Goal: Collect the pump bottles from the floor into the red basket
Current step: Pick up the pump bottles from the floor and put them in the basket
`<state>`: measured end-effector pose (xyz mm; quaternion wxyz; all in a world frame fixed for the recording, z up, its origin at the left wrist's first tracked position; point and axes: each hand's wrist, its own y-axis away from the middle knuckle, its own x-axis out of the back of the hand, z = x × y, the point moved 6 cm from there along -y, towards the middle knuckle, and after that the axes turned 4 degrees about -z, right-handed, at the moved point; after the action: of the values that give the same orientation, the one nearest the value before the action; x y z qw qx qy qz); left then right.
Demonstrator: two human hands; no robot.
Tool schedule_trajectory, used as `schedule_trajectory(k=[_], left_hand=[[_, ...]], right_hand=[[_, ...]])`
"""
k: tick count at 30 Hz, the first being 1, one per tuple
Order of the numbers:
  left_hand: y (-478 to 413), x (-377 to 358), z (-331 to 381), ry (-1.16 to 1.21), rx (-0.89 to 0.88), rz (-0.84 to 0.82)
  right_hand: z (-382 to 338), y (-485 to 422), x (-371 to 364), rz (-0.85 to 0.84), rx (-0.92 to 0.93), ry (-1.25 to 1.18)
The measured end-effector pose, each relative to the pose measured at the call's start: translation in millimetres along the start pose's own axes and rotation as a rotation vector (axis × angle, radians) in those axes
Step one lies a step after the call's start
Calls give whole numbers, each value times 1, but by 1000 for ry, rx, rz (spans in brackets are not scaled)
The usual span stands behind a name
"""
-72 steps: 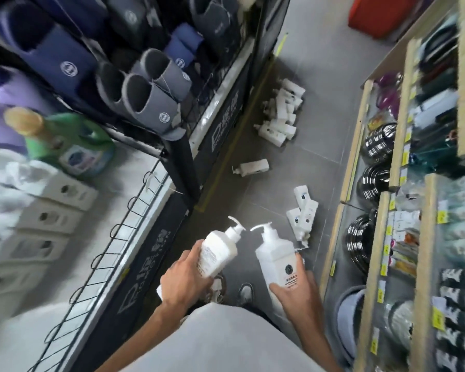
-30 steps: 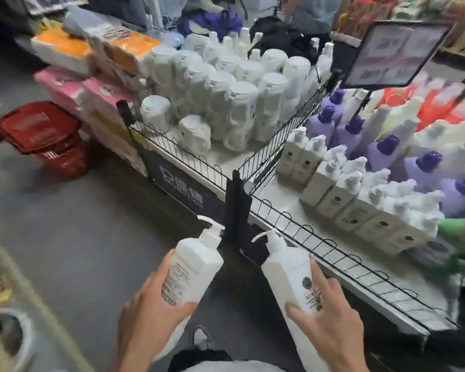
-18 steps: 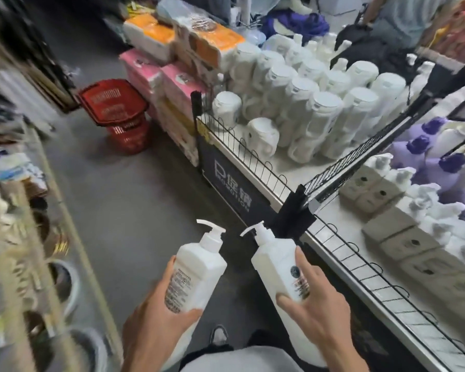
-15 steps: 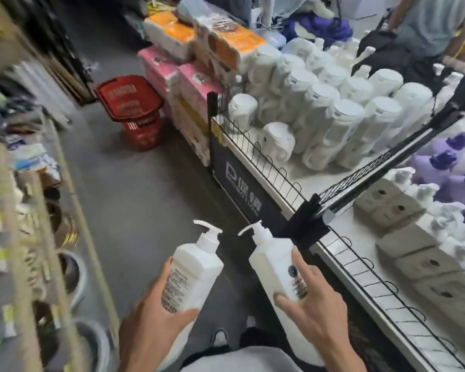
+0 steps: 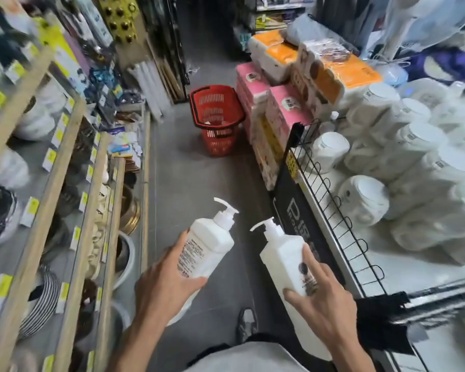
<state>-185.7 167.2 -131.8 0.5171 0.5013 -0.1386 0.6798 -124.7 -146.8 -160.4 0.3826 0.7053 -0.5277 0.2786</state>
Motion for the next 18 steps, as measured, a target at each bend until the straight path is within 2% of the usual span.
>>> schedule_trajectory(k=[10,18], left_hand=[[-95,49,21,-16,52,124],[-175,88,12,47,23,179]], right_hand=[[-72,-150,17,-100,202,144],[-139,-229,13,-60,234,141]])
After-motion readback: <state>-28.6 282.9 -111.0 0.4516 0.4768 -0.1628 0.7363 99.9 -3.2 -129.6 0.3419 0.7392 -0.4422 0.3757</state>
